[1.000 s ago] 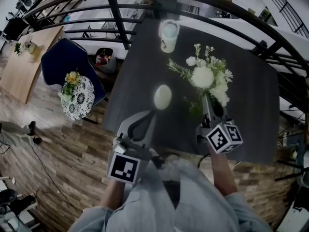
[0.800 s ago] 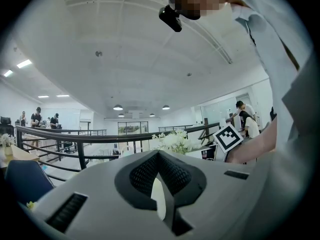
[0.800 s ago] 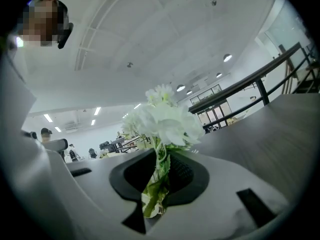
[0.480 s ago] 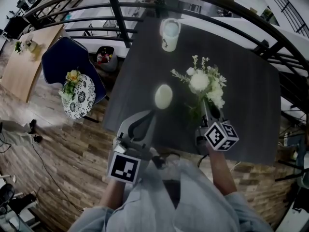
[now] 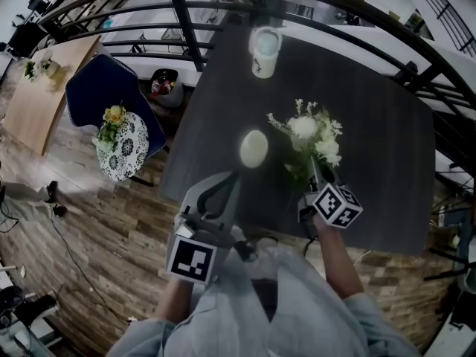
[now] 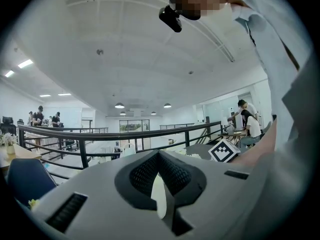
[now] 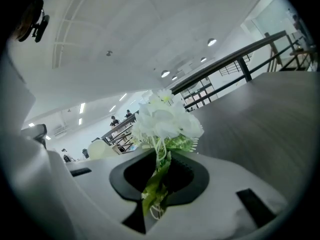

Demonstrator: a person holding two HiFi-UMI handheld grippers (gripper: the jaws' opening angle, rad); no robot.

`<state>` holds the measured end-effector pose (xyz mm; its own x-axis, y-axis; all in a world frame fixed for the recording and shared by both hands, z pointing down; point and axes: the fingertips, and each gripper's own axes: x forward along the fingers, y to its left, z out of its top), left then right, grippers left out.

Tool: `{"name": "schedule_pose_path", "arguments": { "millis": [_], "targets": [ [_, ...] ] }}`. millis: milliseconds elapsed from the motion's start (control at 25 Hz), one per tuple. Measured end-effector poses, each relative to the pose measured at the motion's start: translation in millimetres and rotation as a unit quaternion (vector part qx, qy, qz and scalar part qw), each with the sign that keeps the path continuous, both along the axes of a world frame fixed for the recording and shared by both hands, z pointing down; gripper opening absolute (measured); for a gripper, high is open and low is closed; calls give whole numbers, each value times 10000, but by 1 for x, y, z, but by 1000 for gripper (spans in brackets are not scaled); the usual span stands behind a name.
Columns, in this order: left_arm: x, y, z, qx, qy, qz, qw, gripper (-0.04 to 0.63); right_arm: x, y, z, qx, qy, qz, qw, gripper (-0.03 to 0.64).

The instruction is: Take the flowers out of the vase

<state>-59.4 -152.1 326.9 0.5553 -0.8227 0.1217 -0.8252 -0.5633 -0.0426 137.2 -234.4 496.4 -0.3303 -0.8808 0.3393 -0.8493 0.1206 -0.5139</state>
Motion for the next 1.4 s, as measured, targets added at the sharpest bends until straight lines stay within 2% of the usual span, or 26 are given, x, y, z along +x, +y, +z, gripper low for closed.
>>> {"name": "schedule_pose_path", "arguments": {
  "millis": [600,960,1400],
  "targets": [
    [0,-3,4,-55,-28,-14,10000,-2,-2,-4,57,-657,-81,-72,9978,63],
    [1,-5,6,-119,-19,-22,9999,-2,-9,-2,72,-808,875,-651,9907,100],
    [2,-5,5,-93,-6,43,9999,-2,-1,-1,64,-713,1025,-534,9907,143]
  ]
}}
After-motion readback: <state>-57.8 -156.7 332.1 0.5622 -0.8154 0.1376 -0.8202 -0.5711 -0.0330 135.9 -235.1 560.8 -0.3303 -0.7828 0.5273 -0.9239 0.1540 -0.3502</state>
